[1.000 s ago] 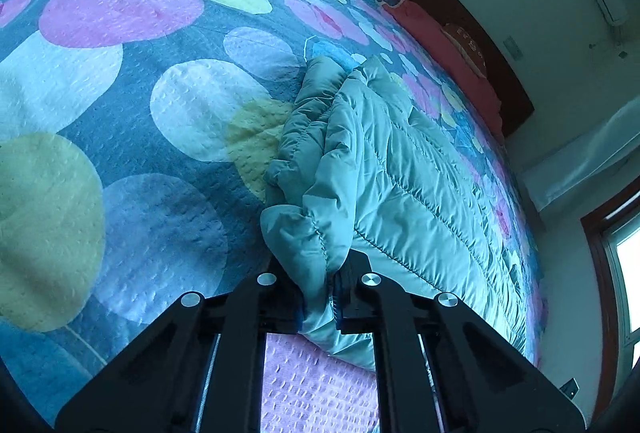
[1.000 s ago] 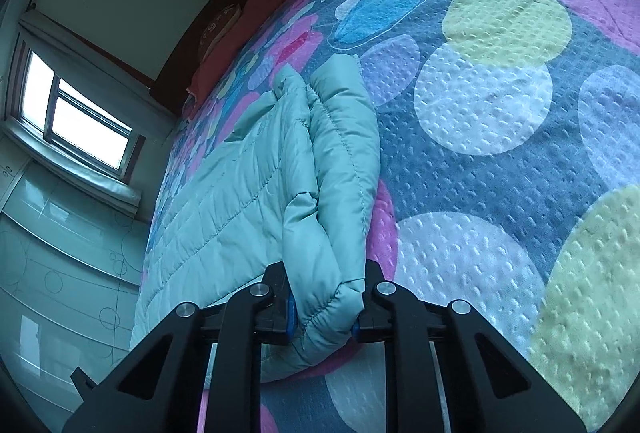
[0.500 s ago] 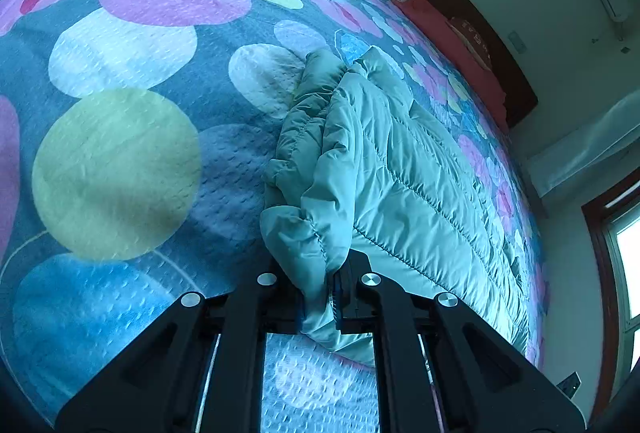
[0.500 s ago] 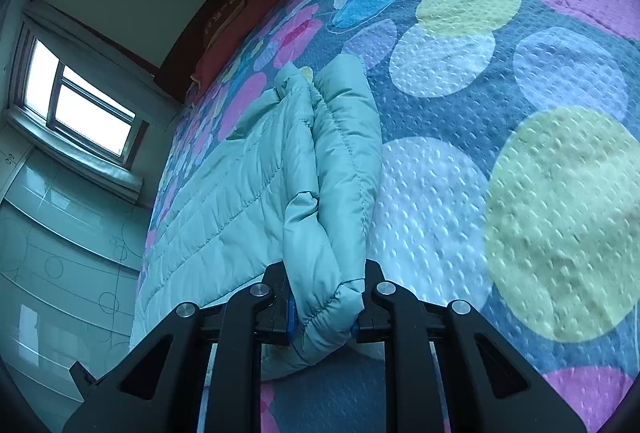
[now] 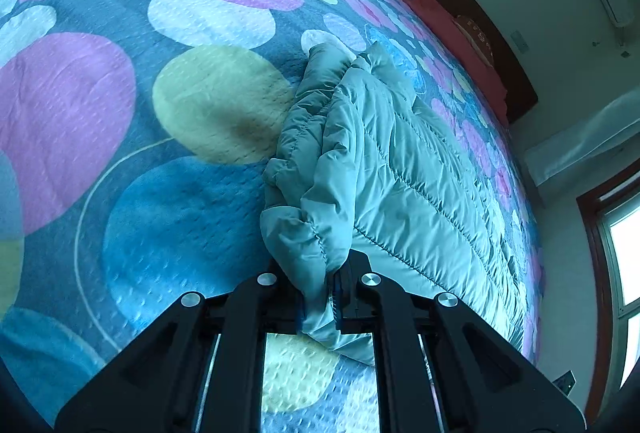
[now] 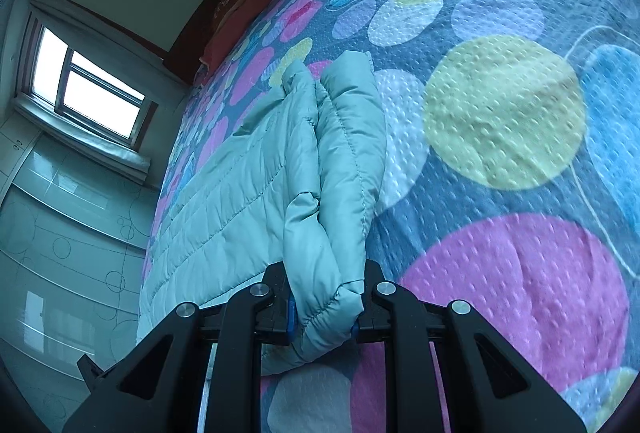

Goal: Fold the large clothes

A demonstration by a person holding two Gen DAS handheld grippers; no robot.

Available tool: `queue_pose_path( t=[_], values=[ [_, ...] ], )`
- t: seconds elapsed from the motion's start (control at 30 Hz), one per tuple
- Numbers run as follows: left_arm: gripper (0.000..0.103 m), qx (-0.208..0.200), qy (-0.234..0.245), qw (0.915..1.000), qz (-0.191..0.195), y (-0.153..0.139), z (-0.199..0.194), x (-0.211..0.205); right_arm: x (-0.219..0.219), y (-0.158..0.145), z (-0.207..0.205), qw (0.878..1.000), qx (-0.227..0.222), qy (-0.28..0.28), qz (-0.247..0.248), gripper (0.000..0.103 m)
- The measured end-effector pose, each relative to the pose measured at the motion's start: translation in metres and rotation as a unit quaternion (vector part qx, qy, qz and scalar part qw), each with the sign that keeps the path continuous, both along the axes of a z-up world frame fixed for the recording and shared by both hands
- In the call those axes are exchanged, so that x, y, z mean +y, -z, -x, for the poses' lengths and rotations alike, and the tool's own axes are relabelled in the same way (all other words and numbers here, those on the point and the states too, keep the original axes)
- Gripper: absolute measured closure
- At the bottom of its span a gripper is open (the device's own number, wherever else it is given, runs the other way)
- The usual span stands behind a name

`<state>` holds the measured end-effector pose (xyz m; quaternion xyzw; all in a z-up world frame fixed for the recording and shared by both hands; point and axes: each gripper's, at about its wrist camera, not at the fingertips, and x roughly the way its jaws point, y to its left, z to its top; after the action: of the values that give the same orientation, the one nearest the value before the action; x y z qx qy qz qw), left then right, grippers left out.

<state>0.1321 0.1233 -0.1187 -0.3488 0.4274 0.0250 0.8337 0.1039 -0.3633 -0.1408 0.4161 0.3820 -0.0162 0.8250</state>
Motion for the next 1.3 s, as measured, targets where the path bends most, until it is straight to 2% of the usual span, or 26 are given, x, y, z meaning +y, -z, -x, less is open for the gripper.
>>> queue_pose_path(
  t=[0.3,0.47,0.73,0.83,0.97,1.13,1.3],
  values=[
    [0.094,0.002,0.006,1.0000,-0.003,-0.002,0.039,0.009,0.009,0.001,0.037,1.000,0.006,-0.010,-0.010,0.085],
    [0.090,0.005,0.013,0.9998,-0.013,0.002,0.042,0.008,0.009,0.005,0.036,1.000,0.011,-0.015,-0.011,0.083],
    [0.064,0.011,-0.009,0.9994,-0.030,0.002,0.052,0.022,0.000,0.009,0.053,1.000,0.015,0.004,-0.011,0.067],
    [0.058,0.014,-0.015,0.9993,-0.032,0.004,0.057,0.030,-0.007,0.010,0.061,1.000,0.017,0.013,-0.010,0.063],
    [0.057,0.015,-0.021,0.9990,-0.036,0.004,0.063,0.038,-0.018,0.011,0.072,0.999,0.018,0.024,-0.013,0.062],
    [0.051,0.019,-0.009,0.9965,-0.081,-0.002,0.064,0.038,-0.025,0.006,0.078,0.999,0.021,0.032,0.003,0.062],
    [0.050,0.019,0.015,0.9890,-0.146,-0.013,0.063,0.030,-0.023,-0.005,0.077,0.997,0.033,0.032,0.055,0.062]
  ],
)
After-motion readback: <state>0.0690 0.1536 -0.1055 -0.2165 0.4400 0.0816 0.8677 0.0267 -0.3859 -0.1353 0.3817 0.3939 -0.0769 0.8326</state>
